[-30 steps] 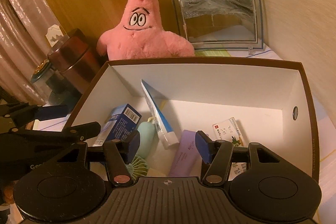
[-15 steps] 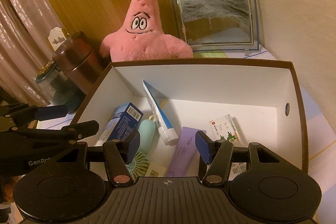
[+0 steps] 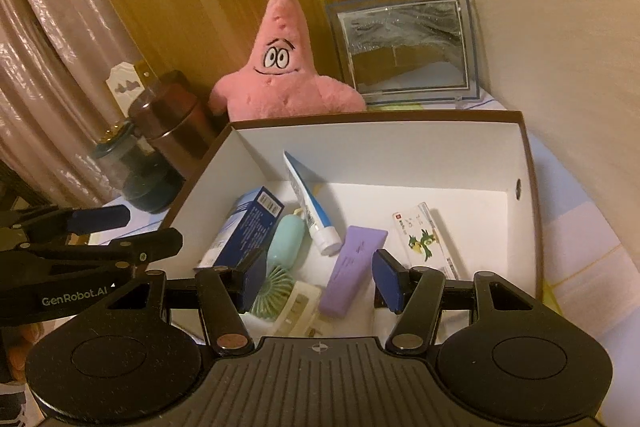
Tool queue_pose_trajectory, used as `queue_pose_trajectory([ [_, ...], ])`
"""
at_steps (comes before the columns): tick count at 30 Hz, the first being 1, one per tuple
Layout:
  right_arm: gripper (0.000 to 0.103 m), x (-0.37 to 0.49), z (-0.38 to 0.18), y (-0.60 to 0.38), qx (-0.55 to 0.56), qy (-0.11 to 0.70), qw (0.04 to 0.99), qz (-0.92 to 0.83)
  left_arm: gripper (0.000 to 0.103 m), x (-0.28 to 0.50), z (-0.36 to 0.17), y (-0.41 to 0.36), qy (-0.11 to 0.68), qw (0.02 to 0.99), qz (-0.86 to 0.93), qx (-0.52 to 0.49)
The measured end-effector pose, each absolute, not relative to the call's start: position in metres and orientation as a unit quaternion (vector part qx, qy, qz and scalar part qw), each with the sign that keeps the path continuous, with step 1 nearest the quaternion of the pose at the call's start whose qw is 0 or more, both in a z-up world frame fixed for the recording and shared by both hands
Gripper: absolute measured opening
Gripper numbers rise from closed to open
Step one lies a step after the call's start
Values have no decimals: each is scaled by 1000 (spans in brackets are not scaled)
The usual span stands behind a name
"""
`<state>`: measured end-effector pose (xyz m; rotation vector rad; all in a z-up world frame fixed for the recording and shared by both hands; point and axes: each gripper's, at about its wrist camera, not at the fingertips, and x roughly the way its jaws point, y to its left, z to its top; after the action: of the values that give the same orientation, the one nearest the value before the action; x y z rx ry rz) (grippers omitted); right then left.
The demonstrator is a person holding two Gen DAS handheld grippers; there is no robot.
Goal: Organize rigid objects
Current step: 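Withdraw both open tools from the box back toward the table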
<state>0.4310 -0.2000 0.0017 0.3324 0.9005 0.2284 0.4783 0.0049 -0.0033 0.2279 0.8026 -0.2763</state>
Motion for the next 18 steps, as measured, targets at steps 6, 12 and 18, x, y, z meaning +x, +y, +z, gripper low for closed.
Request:
queue_pose_trajectory([
  [6,65,403,15,-199,161,422,884,117,65,448,7,16,388,908,-128,87],
  [12,67,378,26,-198,165,416,885,128,65,417,17,27,384,912,-124,73],
  [18,69,356,31,-194,165,418,882,141,65,386,25,35,378,916,-118,65],
])
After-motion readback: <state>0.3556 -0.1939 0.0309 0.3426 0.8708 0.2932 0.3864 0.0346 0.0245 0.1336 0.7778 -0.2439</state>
